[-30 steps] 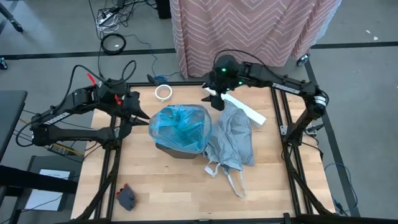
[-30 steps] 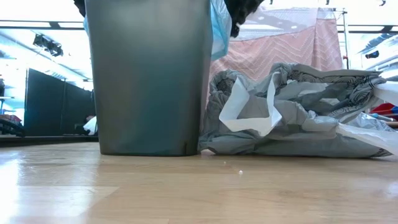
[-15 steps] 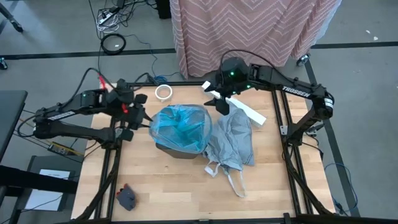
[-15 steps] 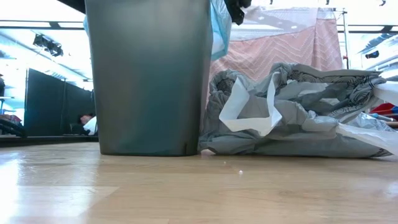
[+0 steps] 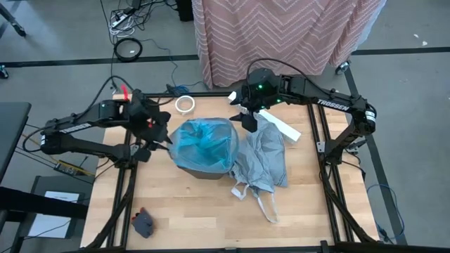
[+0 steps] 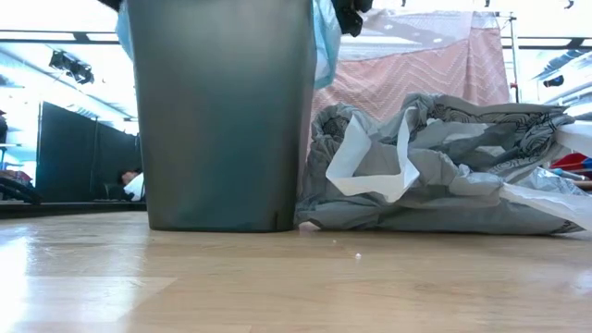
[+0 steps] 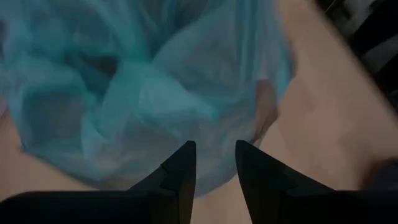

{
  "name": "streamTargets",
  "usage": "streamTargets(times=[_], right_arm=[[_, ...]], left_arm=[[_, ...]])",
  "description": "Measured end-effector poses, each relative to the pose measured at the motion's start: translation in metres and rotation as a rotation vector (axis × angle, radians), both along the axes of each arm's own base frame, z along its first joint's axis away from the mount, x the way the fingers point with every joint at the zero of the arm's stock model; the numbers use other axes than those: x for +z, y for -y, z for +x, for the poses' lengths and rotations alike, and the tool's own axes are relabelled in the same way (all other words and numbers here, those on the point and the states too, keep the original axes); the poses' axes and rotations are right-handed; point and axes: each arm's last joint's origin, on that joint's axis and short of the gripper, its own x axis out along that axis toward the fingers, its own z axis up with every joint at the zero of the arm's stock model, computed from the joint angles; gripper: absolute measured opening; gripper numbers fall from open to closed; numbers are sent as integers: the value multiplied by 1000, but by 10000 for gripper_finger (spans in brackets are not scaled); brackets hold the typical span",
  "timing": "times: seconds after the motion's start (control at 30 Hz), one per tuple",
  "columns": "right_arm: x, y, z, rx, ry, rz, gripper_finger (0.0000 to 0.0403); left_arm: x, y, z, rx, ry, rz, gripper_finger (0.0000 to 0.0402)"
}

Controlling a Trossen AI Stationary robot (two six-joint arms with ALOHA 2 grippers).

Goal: Place trash/remove bag and relplace
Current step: Insert a new trash bag into the trash bin

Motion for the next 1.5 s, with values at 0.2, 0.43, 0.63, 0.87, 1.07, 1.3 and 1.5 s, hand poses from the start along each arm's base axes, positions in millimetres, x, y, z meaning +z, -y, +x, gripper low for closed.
streamTargets(times=[0.2,0.43,0.63,0.87,1.07,1.3,1.5], right_arm=[[0,0,0,0,1,0,293],[0,0,0,1,0,0,293],[0,0,0,2,1,0,293],[0,-1,0,-1,1,5,293],[0,-3,1,3,0,9,293],[0,-10,2,8,-2,-4,293],[0,-17,4,10,-2,0,289]], left_arm=[[15,4,-2,-27,57,-124,121],[17,4,0,-28,77,-153,121],[14,3,5,-47,66,-125,121],[1,1,17,-62,-60,-178,121],[0,1,20,-72,-64,-196,120],[1,4,20,-98,-61,-283,43],[1,7,28,-78,-45,-307,10]])
